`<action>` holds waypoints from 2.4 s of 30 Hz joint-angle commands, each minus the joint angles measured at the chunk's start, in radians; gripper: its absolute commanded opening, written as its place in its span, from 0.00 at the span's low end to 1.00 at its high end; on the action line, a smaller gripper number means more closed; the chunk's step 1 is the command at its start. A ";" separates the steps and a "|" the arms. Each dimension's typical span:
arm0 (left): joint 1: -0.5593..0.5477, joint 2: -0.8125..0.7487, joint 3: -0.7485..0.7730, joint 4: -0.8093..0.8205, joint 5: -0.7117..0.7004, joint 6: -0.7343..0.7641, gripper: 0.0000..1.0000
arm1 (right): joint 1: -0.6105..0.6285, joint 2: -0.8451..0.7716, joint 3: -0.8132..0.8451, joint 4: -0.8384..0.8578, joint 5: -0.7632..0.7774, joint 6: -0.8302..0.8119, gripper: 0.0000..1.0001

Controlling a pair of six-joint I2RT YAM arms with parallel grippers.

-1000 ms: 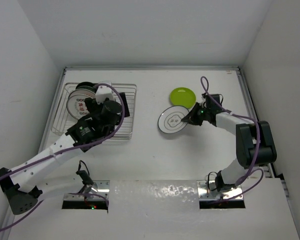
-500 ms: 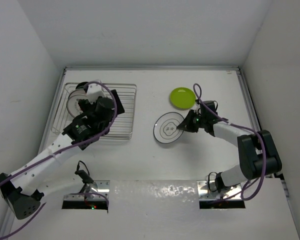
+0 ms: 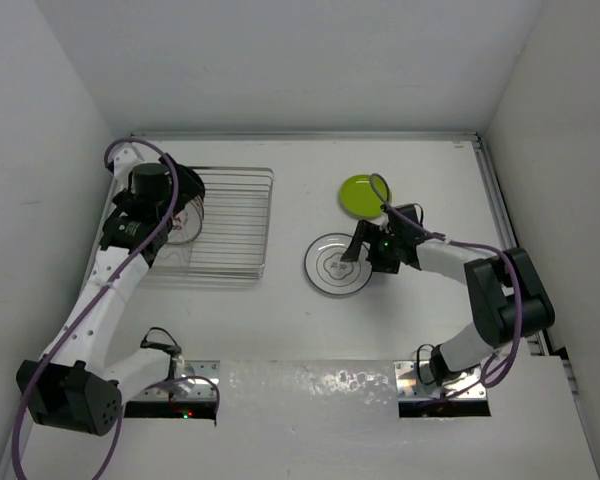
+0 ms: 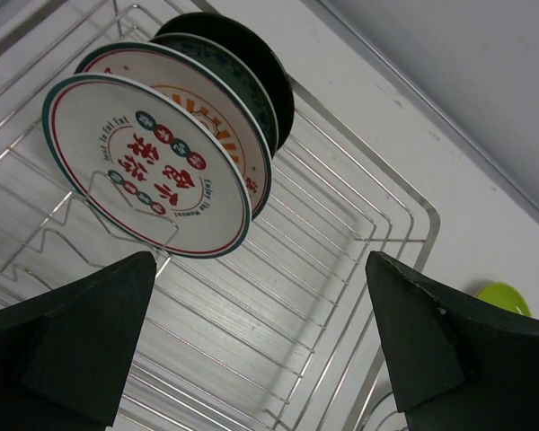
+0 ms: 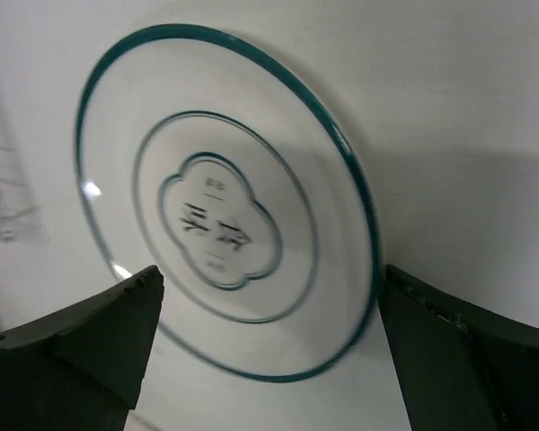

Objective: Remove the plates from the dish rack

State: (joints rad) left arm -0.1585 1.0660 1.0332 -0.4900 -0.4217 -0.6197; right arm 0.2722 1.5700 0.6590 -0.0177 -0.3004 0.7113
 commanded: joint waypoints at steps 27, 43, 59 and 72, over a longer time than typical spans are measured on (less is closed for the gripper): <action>0.270 0.321 0.085 0.160 0.090 -0.384 0.71 | 0.002 -0.352 0.016 -0.323 0.337 -0.230 0.99; 0.272 0.388 0.067 0.146 0.087 -0.403 0.32 | 0.002 -0.343 0.008 -0.307 0.330 -0.227 0.99; 0.272 0.195 0.079 0.108 0.141 -0.448 0.00 | 0.002 -0.370 0.030 -0.332 0.331 -0.231 0.99; 0.258 -0.103 0.154 0.345 0.415 -0.174 0.00 | -0.011 -0.364 0.269 -0.372 0.072 -0.184 0.99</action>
State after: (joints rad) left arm 0.1062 1.0241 1.1481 -0.3813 -0.1356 -0.8940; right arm 0.2695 1.2221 0.8341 -0.4282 -0.0849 0.4862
